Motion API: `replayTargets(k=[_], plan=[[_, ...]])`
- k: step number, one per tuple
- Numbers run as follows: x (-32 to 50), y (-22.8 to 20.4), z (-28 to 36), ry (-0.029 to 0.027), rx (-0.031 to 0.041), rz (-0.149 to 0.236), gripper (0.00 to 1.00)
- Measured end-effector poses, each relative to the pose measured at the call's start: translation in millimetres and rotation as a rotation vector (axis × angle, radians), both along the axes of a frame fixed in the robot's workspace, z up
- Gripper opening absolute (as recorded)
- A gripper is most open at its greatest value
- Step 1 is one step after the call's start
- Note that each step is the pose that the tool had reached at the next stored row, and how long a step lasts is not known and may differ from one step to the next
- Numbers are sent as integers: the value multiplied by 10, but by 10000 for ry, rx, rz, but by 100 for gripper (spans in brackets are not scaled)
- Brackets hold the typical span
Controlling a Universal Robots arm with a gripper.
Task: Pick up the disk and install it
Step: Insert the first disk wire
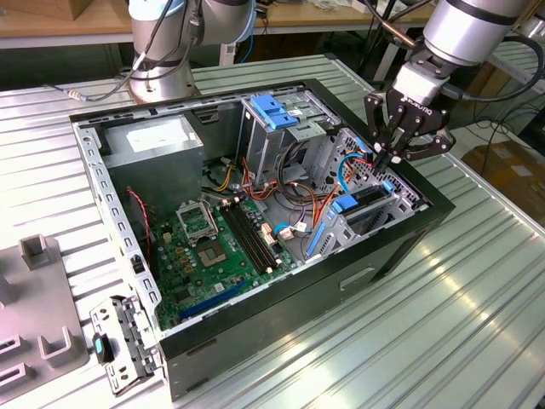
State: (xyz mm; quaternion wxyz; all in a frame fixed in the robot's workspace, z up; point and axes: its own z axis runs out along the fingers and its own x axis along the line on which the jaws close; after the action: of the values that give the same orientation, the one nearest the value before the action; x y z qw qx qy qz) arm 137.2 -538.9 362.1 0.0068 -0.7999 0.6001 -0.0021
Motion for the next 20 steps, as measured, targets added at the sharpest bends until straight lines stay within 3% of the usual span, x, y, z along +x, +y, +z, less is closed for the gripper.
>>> replayTargets(k=[7, 14, 20], plan=[[-8, 1, -1, 0, 3, -29, 16], [-15, 0, -11, 0, 1, -1103, 16], [-61, -1, -19, 0, 2, -1438, 16]])
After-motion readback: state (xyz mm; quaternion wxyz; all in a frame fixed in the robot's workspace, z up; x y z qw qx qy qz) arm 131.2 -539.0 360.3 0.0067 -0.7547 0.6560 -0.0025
